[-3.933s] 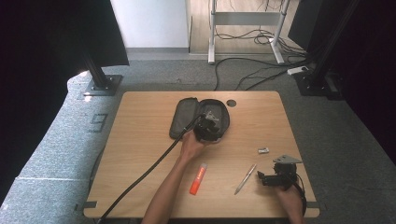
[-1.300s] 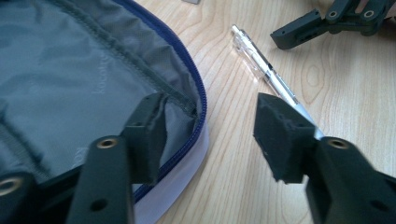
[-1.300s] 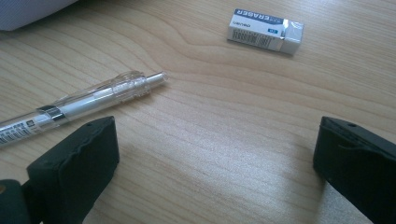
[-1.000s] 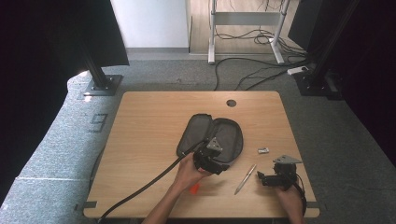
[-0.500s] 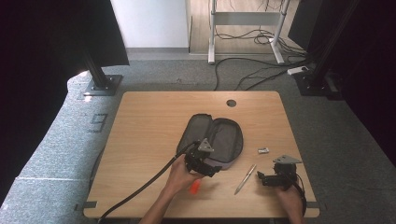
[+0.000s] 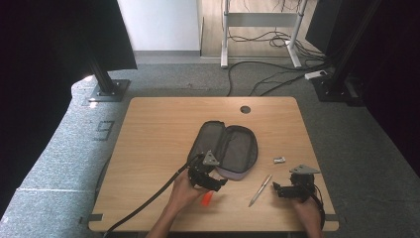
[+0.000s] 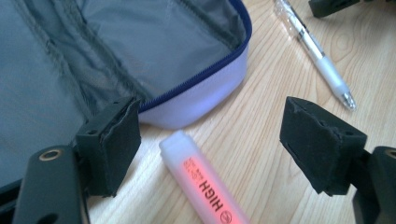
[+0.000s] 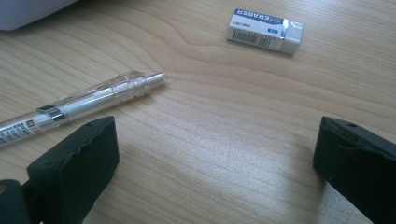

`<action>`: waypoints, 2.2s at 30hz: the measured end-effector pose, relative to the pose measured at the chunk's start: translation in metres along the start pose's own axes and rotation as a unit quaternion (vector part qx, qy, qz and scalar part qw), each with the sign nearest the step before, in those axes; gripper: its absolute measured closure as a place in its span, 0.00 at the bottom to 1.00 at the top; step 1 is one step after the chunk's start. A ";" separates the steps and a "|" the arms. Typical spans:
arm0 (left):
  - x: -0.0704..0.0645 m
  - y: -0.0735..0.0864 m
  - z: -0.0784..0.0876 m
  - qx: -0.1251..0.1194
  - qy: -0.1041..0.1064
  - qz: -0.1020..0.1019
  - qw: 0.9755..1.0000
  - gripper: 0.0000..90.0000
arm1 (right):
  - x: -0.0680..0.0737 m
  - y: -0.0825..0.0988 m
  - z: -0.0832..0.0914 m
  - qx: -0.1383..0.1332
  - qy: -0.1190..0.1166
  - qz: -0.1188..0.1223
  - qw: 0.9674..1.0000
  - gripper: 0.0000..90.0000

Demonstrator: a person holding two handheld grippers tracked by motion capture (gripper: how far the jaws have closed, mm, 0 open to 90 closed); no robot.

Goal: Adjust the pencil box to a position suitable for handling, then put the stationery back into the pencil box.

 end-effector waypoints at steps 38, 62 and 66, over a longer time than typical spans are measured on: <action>-0.004 0.056 -0.008 0.003 -0.023 0.025 0.999 0.43 | 0.000 0.000 0.000 0.000 0.000 0.000 1.000 0.00; -0.007 0.067 -0.003 -0.011 -0.047 0.022 0.999 0.73 | 0.000 0.000 0.000 0.000 0.000 0.000 1.000 0.00; -0.008 0.068 -0.002 -0.008 -0.045 0.019 0.999 0.74 | 0.000 0.000 0.000 0.000 0.000 0.000 1.000 0.00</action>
Point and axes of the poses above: each handheld gripper's, and its own axes: z roughly backward along the jaws, y roughly out of its underside, x roughly to its left, the point moved 8 cm from there along -z, roughly forward along the jaws, and after that the axes turned 4 degrees about z, right-handed, at the moved point
